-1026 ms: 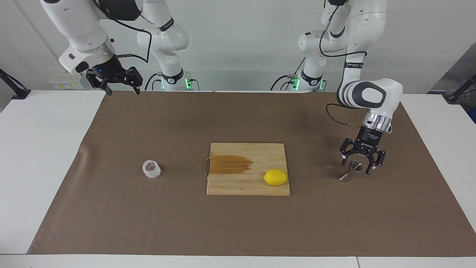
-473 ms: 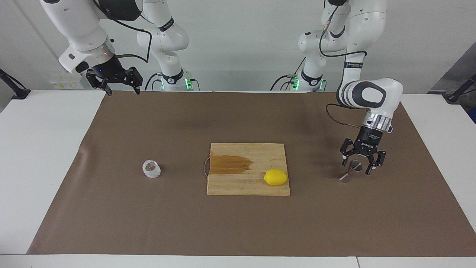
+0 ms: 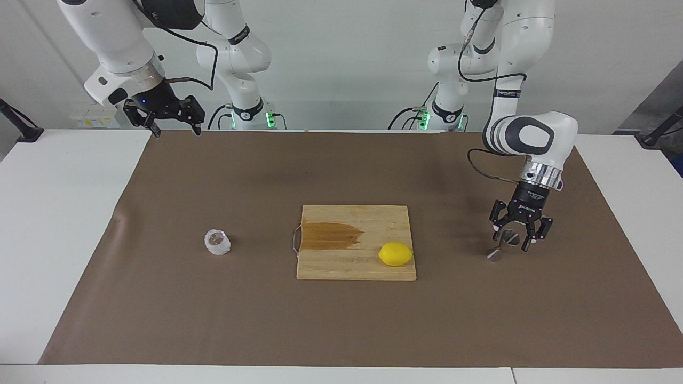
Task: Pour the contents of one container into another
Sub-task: 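Close the left gripper around the small metal cup, then lift the metal cup with the left gripper and carry it toward the board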
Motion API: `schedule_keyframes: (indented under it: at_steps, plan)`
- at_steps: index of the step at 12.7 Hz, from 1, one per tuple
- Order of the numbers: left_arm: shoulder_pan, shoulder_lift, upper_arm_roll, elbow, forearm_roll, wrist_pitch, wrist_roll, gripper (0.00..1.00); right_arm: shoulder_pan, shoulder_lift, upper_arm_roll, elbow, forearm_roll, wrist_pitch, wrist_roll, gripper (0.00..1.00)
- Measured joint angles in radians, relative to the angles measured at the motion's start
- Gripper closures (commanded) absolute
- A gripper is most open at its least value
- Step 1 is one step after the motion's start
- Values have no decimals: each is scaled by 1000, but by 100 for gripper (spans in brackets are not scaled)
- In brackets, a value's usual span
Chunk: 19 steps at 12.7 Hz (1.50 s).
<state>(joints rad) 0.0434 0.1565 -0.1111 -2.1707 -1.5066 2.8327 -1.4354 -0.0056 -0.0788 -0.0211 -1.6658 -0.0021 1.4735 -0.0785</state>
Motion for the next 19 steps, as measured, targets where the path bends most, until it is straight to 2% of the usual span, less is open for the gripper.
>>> schedule_keyframes:
  at_steps: [4, 14, 19]
  plan:
    - [0, 2, 2, -1, -1, 1, 1, 26, 0, 0, 0, 0, 0, 0, 0, 0]
    - [0, 3, 2, -9, -1, 1, 6, 26, 0, 0, 0, 0, 0, 0, 0, 0]
    - [1, 3, 7, -9, -2, 1, 8, 40, 0, 0, 0, 0, 0, 0, 0, 0]
